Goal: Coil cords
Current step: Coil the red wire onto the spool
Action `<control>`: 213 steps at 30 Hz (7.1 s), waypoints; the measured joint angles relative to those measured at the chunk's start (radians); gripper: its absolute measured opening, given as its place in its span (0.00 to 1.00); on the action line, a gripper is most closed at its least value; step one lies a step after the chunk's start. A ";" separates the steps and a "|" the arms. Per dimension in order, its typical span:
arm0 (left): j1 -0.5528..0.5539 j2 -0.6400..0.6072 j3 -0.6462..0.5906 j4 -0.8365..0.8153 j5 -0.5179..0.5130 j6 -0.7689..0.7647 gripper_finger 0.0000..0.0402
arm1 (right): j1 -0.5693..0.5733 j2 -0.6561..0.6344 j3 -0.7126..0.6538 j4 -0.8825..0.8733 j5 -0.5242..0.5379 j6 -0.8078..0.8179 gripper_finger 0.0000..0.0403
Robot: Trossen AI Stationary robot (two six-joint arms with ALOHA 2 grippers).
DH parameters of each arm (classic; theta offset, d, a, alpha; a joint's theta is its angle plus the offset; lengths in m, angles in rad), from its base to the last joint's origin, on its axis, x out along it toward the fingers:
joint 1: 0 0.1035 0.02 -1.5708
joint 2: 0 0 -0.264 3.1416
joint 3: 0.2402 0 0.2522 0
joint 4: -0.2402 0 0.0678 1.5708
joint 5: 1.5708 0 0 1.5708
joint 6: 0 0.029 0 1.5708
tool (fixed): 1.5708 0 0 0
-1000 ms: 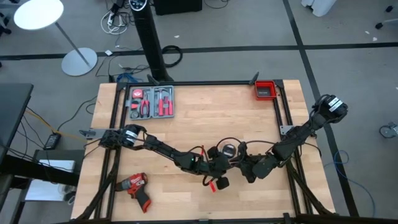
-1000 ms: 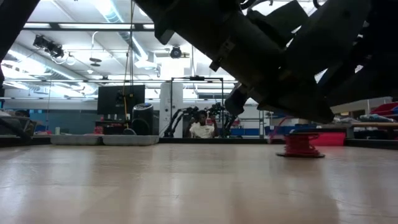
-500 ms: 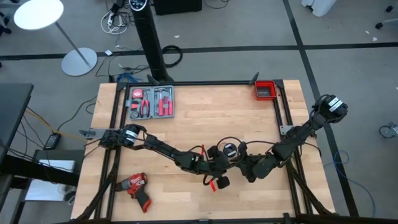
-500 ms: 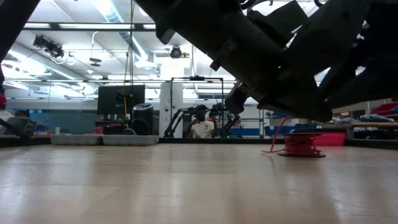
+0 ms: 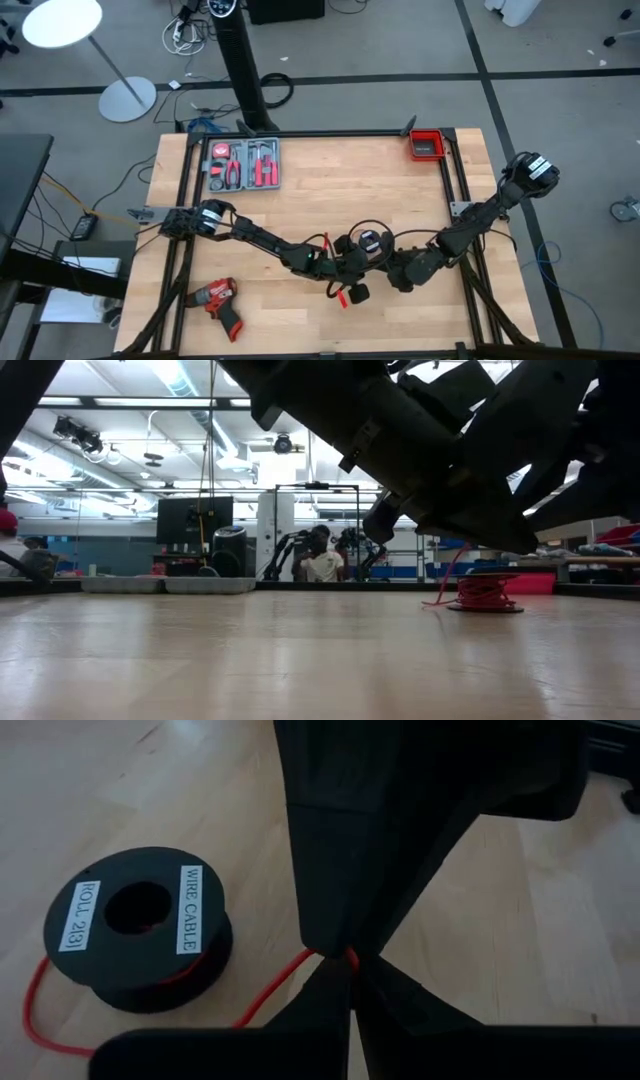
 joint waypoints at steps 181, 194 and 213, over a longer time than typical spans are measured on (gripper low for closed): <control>0.054 0.080 0.040 -0.097 -0.291 1.165 0.00 | 0.167 -0.119 0.000 -0.167 0.193 0.892 0.00; 0.049 0.068 0.048 -0.165 -0.319 1.088 0.00 | 0.267 -0.183 0.076 -0.398 0.430 0.919 0.00; 0.005 -0.018 0.215 -0.448 -0.350 0.950 0.00 | 0.377 -0.309 0.105 -0.607 0.480 1.041 0.00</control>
